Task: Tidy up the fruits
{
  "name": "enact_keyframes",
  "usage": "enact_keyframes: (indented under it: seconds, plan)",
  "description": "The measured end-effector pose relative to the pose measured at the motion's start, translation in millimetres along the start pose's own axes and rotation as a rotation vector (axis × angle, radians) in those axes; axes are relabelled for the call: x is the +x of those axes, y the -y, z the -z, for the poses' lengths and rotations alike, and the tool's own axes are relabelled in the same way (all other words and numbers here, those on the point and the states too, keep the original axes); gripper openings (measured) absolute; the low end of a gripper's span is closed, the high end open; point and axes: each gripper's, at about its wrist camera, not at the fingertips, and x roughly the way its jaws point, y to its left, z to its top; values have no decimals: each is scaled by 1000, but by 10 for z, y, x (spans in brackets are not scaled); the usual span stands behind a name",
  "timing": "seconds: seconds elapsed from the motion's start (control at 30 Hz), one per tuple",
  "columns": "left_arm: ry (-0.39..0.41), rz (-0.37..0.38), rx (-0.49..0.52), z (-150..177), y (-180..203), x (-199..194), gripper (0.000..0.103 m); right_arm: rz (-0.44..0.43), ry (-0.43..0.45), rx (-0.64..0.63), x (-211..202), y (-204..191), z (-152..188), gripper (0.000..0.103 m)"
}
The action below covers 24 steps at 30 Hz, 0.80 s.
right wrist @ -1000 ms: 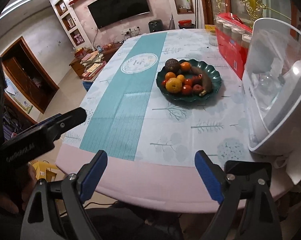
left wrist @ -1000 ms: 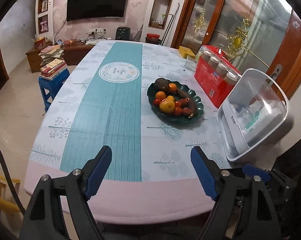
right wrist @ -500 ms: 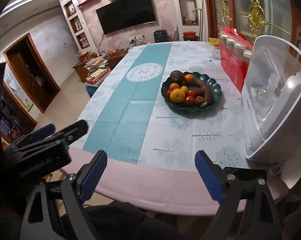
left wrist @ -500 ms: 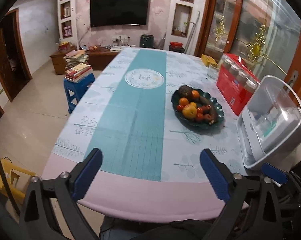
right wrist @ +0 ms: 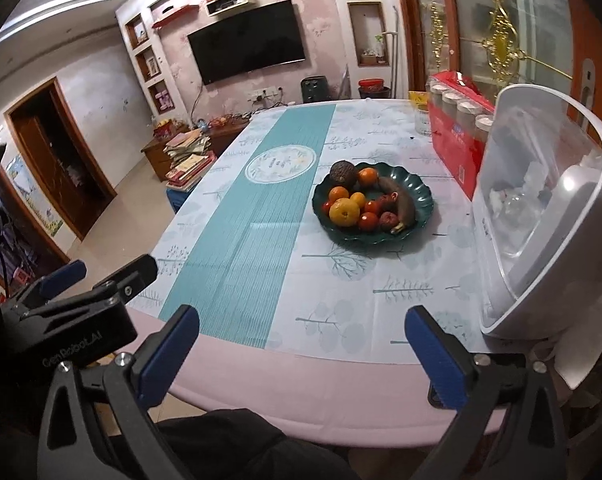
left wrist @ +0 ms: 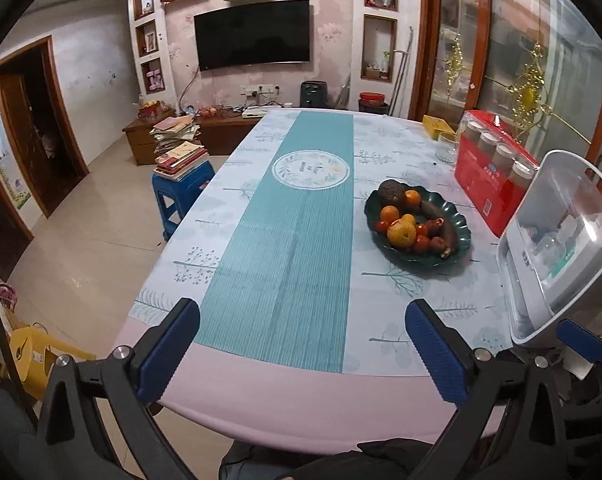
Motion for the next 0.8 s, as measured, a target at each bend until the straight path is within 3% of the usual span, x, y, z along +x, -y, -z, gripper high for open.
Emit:
enact_keyframes:
  seconds: [0.8]
  plan:
    - [-40,-16,13,-120,15,188,102,-10,-27,15,168,30,-120,103]
